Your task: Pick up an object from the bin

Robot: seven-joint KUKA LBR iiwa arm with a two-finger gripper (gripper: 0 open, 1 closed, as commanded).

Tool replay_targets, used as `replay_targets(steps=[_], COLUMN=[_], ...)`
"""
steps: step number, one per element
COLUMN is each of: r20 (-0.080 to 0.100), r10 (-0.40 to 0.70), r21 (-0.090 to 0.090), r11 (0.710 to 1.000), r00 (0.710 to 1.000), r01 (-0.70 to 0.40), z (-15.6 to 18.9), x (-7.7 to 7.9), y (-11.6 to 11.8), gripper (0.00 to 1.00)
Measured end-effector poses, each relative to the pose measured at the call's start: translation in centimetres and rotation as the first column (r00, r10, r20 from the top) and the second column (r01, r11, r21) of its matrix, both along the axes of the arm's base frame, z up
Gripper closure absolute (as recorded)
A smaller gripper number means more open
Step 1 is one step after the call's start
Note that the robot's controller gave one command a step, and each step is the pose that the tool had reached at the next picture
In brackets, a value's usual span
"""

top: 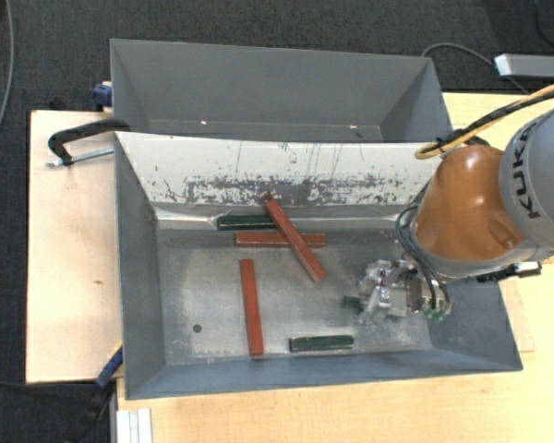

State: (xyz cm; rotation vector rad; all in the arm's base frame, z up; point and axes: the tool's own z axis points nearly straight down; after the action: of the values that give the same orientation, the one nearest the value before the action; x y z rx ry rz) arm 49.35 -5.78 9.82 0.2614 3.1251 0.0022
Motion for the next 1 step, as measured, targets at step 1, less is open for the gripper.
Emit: replay_targets(steps=[1], r20=[-0.002], r10=[0.000], r21=[0.000], r11=[1.000], r00=[1.000], r01=[0.000], z=[0.39], x=[-0.01], y=[0.02], gripper=[1.00])
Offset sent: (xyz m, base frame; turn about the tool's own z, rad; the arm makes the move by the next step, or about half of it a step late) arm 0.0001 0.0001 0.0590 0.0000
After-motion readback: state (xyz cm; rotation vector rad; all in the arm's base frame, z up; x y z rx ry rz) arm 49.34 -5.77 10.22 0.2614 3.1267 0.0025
